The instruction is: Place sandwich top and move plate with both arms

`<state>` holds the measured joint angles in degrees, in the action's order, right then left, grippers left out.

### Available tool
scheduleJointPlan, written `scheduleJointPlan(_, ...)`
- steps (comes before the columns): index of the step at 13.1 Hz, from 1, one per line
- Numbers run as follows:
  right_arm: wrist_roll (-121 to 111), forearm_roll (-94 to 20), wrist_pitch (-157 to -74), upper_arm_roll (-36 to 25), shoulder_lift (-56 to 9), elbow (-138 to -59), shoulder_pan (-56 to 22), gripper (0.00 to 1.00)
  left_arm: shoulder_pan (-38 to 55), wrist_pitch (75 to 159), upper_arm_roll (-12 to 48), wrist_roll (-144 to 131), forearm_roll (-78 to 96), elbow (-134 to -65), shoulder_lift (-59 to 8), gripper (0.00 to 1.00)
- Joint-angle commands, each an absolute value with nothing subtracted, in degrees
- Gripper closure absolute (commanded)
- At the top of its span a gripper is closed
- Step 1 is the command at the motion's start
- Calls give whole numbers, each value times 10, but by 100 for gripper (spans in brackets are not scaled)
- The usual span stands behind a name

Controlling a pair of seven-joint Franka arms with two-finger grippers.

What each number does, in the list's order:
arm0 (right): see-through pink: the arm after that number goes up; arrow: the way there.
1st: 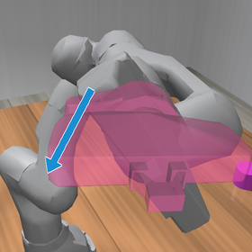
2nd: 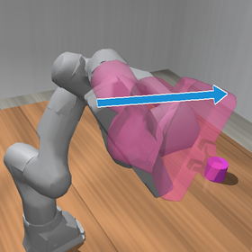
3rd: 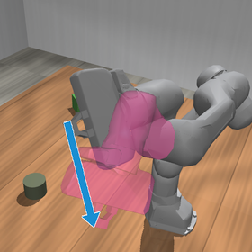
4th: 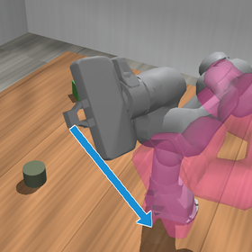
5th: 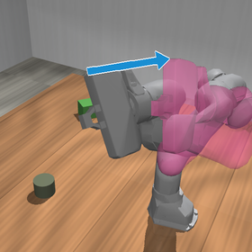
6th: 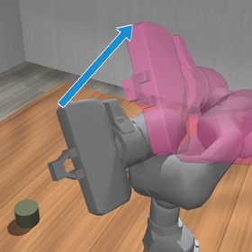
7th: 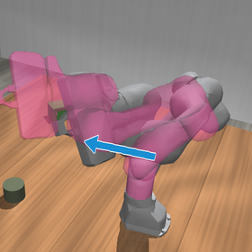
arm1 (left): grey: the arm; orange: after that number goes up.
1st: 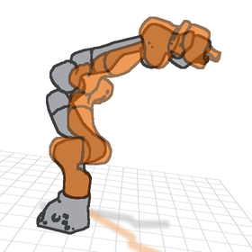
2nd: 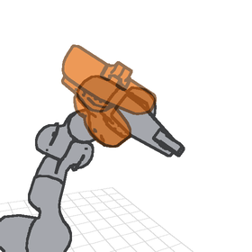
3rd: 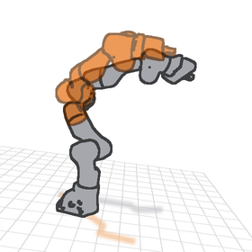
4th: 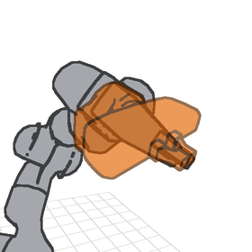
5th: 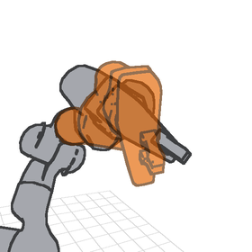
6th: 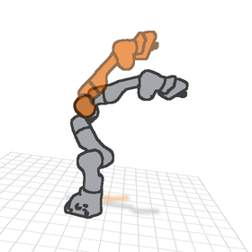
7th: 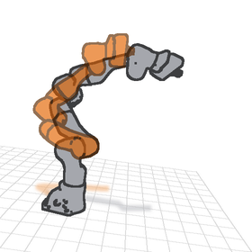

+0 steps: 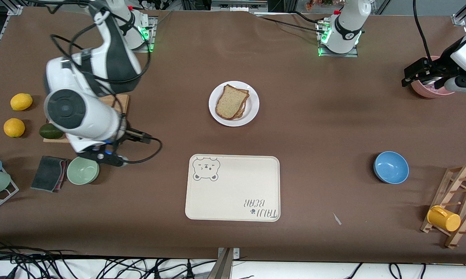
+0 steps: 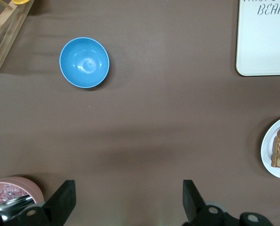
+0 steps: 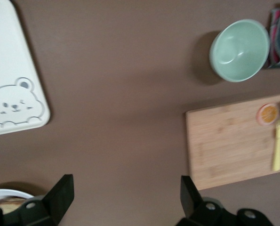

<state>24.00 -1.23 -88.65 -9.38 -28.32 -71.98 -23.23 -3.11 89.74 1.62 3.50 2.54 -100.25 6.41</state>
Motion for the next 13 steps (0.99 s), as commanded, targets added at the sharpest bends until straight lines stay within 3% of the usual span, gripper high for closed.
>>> scheduleJointPlan(1, 116, -30, -864, -165, -251, -727, -233, 0, -34, 891, 19, 34, 11, -991, 58, 0)
scheduleJointPlan(4, -19, -101, -846, -265, -236, -726, -234, 0, -35, 890, 19, 35, 11, -990, 58, 0)
scheduleJointPlan(6, -29, -114, -853, -270, -215, -730, -209, 0, -35, 890, 19, 35, 11, -991, 58, 0)
scheduleJointPlan(9, -61, -38, -852, -218, -152, -755, -163, 0, -33, 894, 20, 34, -3, -988, 51, 0)
scheduleJointPlan(13, -60, -29, -867, -54, -114, -796, -28, 0, -32, 895, 20, 34, -11, -984, 49, 0)
